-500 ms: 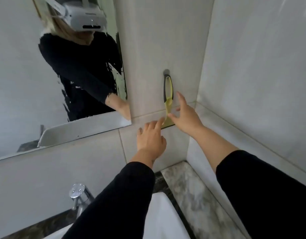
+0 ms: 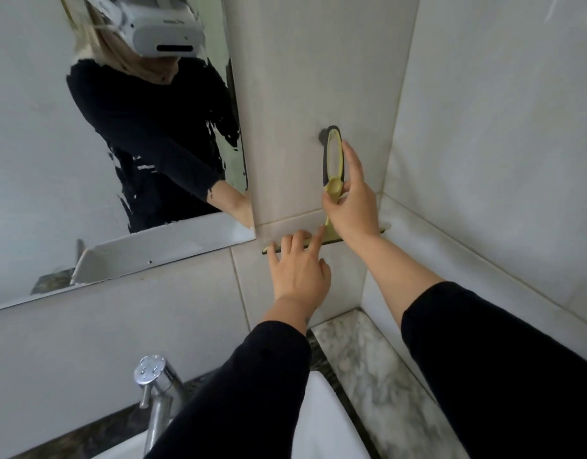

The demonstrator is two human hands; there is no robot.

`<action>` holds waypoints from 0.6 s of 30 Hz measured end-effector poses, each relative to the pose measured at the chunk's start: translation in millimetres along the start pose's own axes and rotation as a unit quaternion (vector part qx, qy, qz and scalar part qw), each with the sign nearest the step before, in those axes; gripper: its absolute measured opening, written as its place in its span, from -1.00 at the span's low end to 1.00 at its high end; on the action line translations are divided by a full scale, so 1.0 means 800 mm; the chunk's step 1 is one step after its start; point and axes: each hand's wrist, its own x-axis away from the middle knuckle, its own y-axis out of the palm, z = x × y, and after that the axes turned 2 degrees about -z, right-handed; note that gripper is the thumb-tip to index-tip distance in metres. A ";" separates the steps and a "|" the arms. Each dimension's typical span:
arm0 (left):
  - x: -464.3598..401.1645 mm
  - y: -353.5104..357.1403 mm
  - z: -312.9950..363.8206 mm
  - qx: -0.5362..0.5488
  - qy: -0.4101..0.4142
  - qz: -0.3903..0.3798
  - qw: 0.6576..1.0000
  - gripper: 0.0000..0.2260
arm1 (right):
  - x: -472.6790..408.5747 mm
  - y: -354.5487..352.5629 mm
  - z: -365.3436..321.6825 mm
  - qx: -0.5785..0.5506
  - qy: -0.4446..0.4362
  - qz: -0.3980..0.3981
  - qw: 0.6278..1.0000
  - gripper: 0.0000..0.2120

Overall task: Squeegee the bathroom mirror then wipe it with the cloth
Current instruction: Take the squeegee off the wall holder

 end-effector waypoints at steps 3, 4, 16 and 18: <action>0.013 -0.023 0.009 0.018 -0.005 0.075 0.997 -0.59 | 0.006 -0.019 -0.027 -0.025 0.015 -0.009 1.000 -0.22; 0.019 -0.031 0.011 0.022 -0.012 0.100 0.995 -0.63 | 0.010 -0.025 -0.038 -0.038 0.025 -0.011 0.999 -0.22; 0.117 -0.199 -0.050 0.016 -0.054 0.215 0.975 -0.77 | 0.101 -0.023 -0.202 -0.167 0.088 -0.052 0.981 -0.16; 0.129 -0.237 -0.072 0.010 -0.051 0.230 0.972 -0.78 | 0.107 -0.023 -0.227 0.001 -0.023 -0.036 0.999 -0.16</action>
